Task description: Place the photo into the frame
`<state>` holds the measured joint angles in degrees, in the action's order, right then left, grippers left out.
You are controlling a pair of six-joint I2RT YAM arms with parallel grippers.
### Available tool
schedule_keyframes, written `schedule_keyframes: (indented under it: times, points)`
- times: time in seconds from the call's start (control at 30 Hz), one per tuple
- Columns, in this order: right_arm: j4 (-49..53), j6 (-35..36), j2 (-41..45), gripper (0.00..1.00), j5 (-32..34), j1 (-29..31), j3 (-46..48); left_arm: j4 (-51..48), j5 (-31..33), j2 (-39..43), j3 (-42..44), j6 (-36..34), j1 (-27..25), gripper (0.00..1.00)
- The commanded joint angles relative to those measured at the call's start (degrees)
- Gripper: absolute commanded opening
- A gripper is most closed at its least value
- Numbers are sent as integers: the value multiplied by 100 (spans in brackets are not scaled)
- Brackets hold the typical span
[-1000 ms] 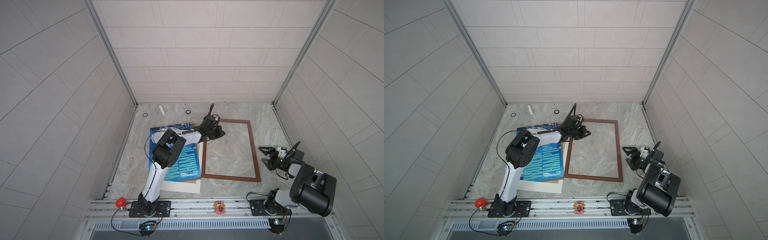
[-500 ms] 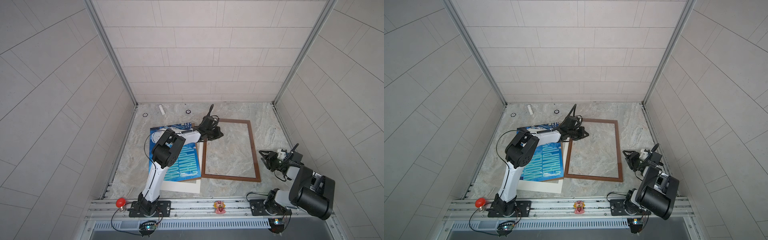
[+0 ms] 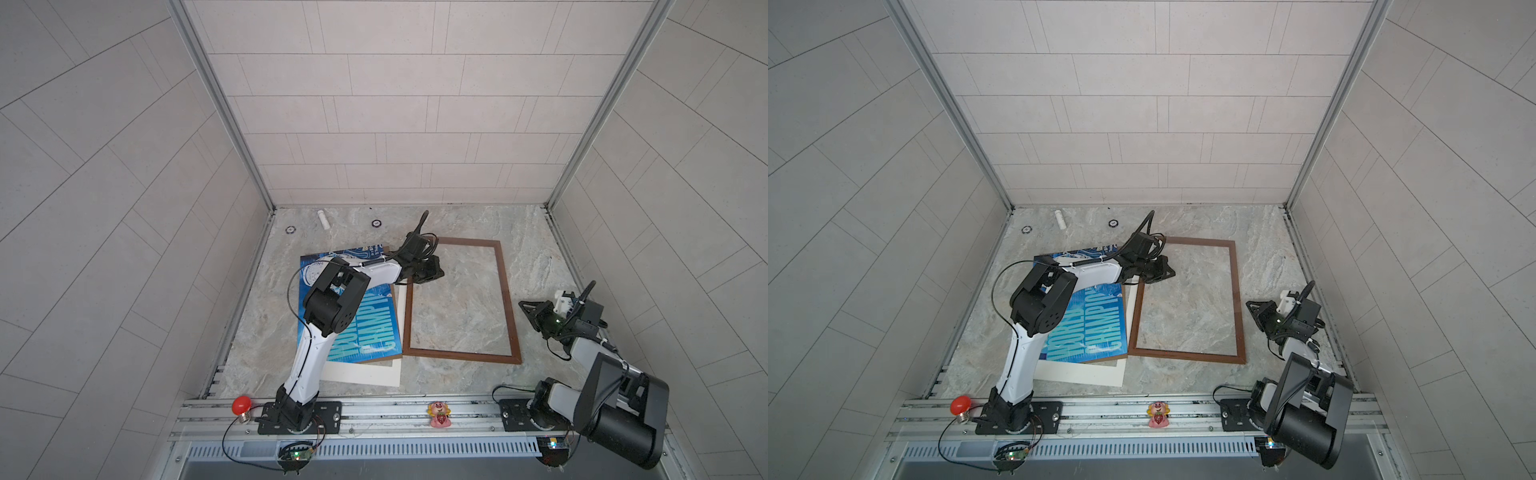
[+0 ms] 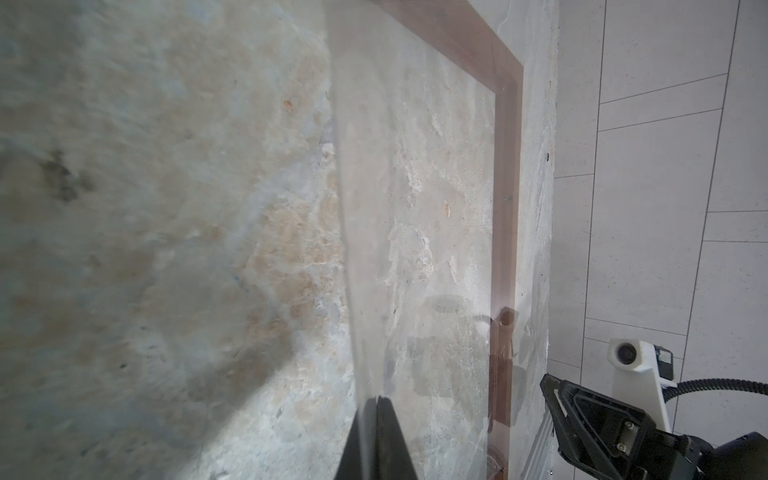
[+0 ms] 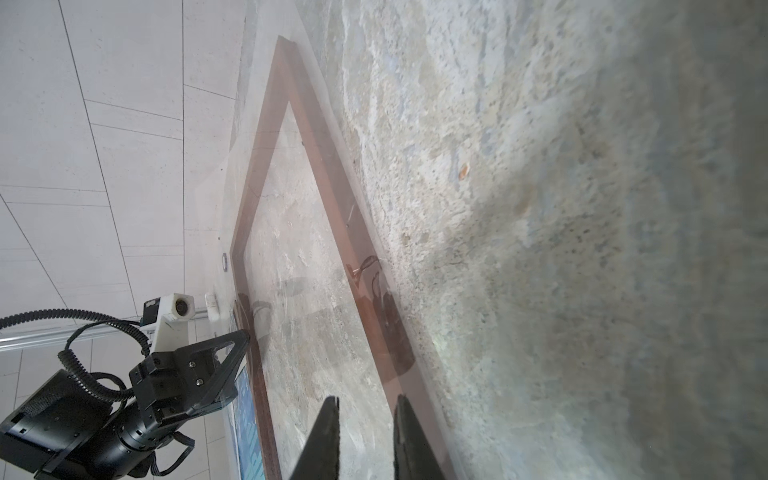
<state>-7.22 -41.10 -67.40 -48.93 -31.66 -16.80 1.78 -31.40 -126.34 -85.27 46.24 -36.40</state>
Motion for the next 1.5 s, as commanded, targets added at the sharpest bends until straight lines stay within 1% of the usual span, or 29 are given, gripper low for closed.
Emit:
schedule_keyframes:
  times: [0.0, 0.03, 0.07, 0.1, 0.23, 0.33, 0.43, 0.47, 0.53, 0.7, 0.77, 0.83, 1.0, 1.07, 1.17, 1.37, 1.43, 1.47]
  points:
    - [128, 208, -271, 23, 103, 102, -167, -149, -31, 233, -94, -141, -7, 0]
    - [309, 318, -334, 29, 157, 93, -225, -177, -33, 225, -101, -148, -10, 0]
    - [589, 484, -367, 39, 292, 82, -326, -209, -33, 217, -112, -150, -7, 0]
    - [732, 593, -401, 47, 385, 85, -396, -245, -31, 213, -129, -150, -12, 0]
    - [980, 783, -338, 58, 674, 90, -437, -281, 23, 181, -139, -133, -15, 0]
    - [1289, 951, -266, 63, 911, 91, -494, -267, 2, 165, -163, -124, -12, 0]
    - [1362, 991, -352, 65, 906, 124, -544, -270, -22, 145, -190, -124, -12, 0]
    - [1307, 971, -451, 64, 802, 125, -543, -279, -37, 141, -209, -124, -7, 0]
    - [1096, 861, -671, 58, 535, 151, -498, -295, -51, 119, -235, -119, -7, 0]
    - [-173, 73, -1208, 46, -324, 163, -198, -373, -40, 136, -235, -115, -11, 0]
    - [-563, -199, -1301, 39, -534, 203, -144, -390, -16, 147, -203, -107, -25, 0]
    - [-550, -205, -1194, 35, -526, 314, -165, -416, 27, 154, -174, -106, -16, 0]
    - [1, -43, -559, 24, -356, 416, -294, -602, 76, 123, -229, -80, -22, 0]
    - [290, 79, -320, 23, -320, 448, -392, -728, 21, 98, -287, -89, -26, 0]
    - [419, 85, -113, 23, -337, 498, -430, -698, -15, 106, -240, -28, -32, 0]
    - [215, 4, -418, 23, -490, 679, -400, -685, 29, 300, -19, 32, -32, 0]
    - [120, -33, -562, 19, -493, 826, -386, -587, 11, 370, 98, 106, -32, 0]
    - [83, -48, -623, 14, -475, 910, -393, -505, 15, 416, 173, 143, -31, 0]
